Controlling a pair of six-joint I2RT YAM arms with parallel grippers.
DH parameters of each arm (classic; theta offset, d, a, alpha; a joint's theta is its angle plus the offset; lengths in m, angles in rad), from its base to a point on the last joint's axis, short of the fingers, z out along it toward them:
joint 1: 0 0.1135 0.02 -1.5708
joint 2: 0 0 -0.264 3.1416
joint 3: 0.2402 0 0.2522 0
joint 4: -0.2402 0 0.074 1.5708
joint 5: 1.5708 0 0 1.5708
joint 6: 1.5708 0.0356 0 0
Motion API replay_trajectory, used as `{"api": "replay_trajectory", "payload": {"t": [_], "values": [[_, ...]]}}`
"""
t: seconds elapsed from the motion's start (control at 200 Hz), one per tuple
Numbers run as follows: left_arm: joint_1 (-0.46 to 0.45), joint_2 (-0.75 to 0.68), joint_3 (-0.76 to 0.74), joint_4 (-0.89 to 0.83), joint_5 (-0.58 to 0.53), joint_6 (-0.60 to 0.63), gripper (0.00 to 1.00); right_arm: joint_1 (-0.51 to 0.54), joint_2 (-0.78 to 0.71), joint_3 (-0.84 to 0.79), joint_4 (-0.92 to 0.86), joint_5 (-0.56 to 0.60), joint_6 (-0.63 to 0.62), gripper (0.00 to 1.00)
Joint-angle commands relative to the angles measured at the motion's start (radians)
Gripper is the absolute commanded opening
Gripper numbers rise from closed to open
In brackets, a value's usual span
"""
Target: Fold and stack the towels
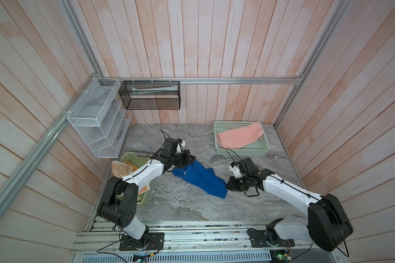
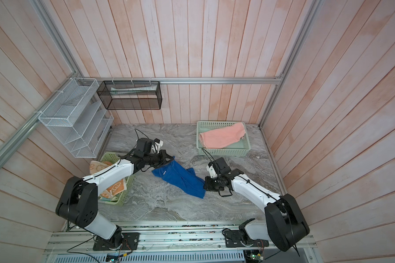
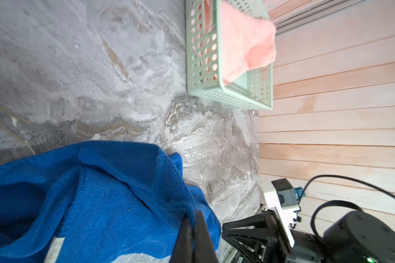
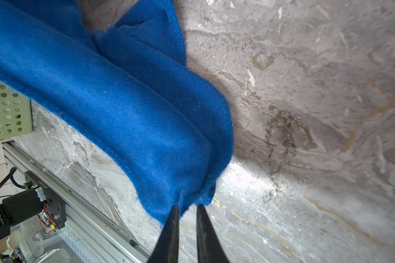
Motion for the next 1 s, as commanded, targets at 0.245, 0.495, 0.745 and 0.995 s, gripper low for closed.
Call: {"api": "replay_trajectory", "payload": {"t": [0.245,0.495,0.745,0.995], "values": [[-0.005,-0.067,-0.13,-0.009,-0.047,-0.011,0.0,0.047,-0.035,-0.017,0.011,-0.017,0.077,0.15],[-0.005,-0.075,-0.148,-0.011,-0.049,-0.013,0.0,0.118,-0.065,-0.159,0.28,-0.061,0.352,0.4],[-0.003,-0.071,-0.142,-0.022,-0.039,0.004,0.0,0.118,-0.097,-0.287,0.503,-0.006,0.501,0.42],[0.003,-0.07,-0.137,-0.011,-0.031,0.004,0.0,0.112,-0.001,-0.274,0.602,-0.007,0.514,0.44]]}}
